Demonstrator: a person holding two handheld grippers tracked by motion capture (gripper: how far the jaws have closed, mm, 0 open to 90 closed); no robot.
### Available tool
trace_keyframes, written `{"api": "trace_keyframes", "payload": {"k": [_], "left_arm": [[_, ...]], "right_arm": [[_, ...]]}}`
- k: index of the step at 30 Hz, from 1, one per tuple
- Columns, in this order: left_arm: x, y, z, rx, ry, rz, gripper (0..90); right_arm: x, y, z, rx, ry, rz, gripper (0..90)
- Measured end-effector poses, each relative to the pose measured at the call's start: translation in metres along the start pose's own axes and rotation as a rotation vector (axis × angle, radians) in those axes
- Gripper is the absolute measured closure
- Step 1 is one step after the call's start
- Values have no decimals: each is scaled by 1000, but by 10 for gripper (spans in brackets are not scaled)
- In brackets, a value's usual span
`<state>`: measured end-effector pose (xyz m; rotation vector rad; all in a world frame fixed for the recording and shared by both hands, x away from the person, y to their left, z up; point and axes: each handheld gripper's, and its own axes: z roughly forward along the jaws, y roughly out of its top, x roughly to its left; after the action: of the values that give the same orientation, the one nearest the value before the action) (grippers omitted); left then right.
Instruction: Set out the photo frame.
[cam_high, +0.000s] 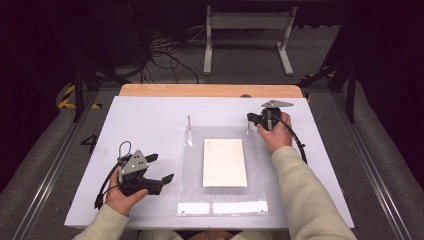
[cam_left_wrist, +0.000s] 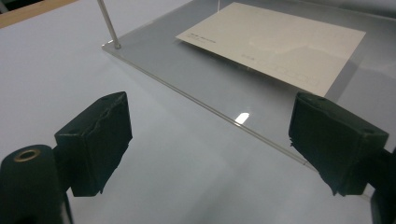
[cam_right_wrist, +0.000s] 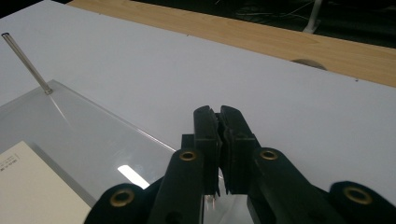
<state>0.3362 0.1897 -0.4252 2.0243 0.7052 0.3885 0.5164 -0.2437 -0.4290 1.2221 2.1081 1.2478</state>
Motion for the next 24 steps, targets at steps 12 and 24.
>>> {"api": "trace_keyframes", "payload": {"k": [12,24], "left_arm": [[1,-10,-16,-40,8,12,115],[-7,-13,-18,-41,18,59,109]], "right_arm": [[-8,4,6,7,33,58,857],[-15,7,13,17,51,117,855]]}}
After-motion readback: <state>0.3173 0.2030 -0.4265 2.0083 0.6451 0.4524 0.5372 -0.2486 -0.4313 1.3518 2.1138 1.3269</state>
